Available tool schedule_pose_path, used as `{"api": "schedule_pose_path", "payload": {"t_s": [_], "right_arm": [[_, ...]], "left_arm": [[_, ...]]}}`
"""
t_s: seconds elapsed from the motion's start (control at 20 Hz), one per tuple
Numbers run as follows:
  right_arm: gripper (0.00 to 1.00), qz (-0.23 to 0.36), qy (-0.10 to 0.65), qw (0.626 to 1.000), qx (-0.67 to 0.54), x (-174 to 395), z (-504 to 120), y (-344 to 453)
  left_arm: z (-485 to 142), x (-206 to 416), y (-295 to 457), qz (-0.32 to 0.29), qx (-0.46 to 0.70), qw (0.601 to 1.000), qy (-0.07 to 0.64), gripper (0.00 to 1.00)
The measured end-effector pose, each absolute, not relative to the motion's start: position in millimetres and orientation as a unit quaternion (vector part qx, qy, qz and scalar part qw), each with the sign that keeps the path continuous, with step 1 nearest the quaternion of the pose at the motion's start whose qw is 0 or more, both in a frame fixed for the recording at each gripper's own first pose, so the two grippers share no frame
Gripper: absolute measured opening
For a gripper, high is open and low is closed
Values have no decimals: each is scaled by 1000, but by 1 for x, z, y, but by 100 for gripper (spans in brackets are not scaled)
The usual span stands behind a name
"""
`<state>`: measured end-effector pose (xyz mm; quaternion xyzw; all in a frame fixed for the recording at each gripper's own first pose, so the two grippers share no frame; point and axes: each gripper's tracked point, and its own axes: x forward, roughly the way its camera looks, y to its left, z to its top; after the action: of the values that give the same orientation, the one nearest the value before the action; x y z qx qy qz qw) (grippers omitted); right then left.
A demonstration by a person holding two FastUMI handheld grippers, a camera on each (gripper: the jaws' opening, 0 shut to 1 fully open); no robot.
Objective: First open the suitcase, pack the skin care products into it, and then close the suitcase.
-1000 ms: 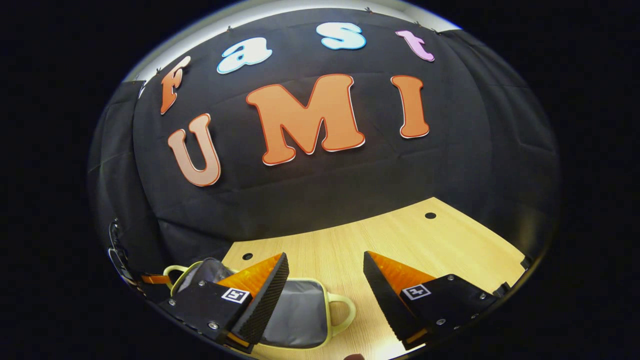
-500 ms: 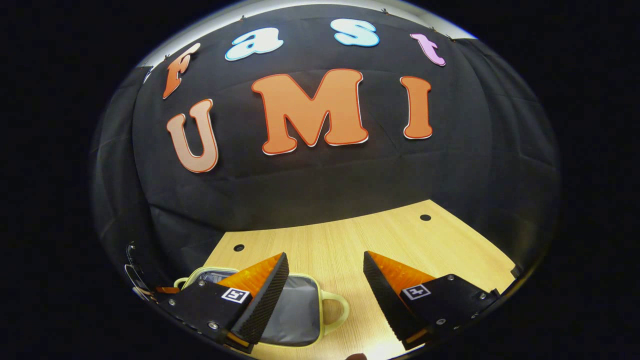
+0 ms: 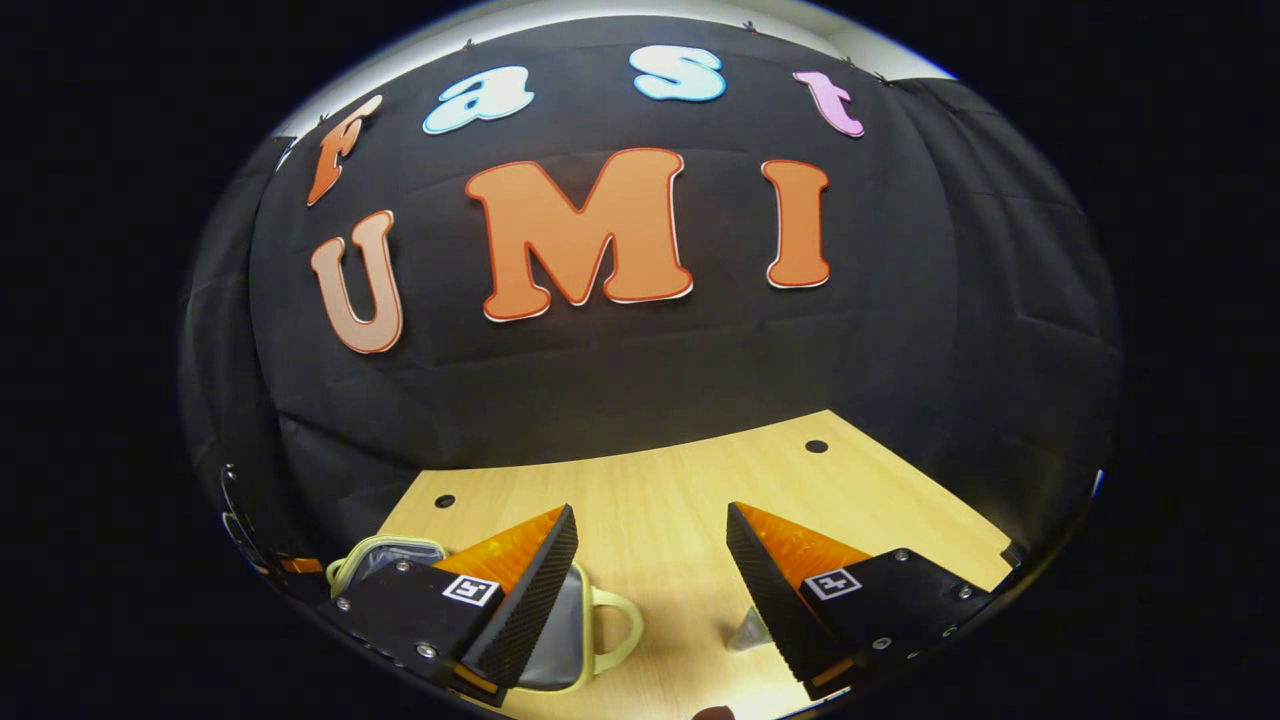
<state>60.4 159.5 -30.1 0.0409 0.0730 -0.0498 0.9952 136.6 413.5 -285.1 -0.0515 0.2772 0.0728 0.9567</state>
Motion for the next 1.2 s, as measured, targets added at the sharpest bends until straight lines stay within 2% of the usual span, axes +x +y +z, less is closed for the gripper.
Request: {"api": "schedule_pose_path", "payload": {"t_s": [0.05,0.2,0.3,0.65,0.85,1.2], "right_arm": [[95,-51,71,995,39,60,-31,150],[95,-54,69,996,24,60,-38,114],[95,-52,73,996,16,61,-45,88],[95,-20,98,995,15,68,-70,2],[95,-5,107,994,10,69,-78,-34],[95,-21,133,991,10,63,-99,-83]], "left_arm": [[-265,135,402,81,-41,961,262,95],[-213,135,353,100,-18,971,215,99],[-186,133,304,103,-8,976,192,98],[-123,123,100,60,17,990,125,97],[-132,128,-16,23,43,992,115,97],[-184,141,-201,-72,39,989,124,97]]}}
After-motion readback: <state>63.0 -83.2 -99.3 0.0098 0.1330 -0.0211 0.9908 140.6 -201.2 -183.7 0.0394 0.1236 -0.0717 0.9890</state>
